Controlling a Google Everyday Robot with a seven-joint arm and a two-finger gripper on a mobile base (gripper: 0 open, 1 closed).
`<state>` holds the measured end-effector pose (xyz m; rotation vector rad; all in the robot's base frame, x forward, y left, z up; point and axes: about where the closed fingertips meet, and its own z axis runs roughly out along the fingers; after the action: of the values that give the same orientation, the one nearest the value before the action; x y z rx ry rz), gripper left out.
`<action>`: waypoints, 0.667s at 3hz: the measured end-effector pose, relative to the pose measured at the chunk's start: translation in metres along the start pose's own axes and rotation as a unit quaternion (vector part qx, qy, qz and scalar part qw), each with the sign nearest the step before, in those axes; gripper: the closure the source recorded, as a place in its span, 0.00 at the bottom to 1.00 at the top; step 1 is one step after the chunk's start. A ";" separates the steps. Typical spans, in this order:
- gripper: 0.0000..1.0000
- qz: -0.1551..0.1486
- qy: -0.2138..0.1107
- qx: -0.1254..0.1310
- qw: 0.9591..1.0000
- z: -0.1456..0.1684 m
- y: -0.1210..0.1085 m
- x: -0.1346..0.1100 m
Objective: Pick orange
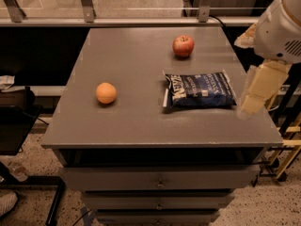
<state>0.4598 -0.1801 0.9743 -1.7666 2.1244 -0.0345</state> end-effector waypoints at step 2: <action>0.00 -0.015 -0.064 -0.001 0.998 0.024 -0.012 -0.055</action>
Offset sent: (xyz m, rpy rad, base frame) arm 0.0221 0.0478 -0.0064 0.0928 -0.0171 0.0555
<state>0.4866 -0.1247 0.9696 -1.7538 2.0083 0.0695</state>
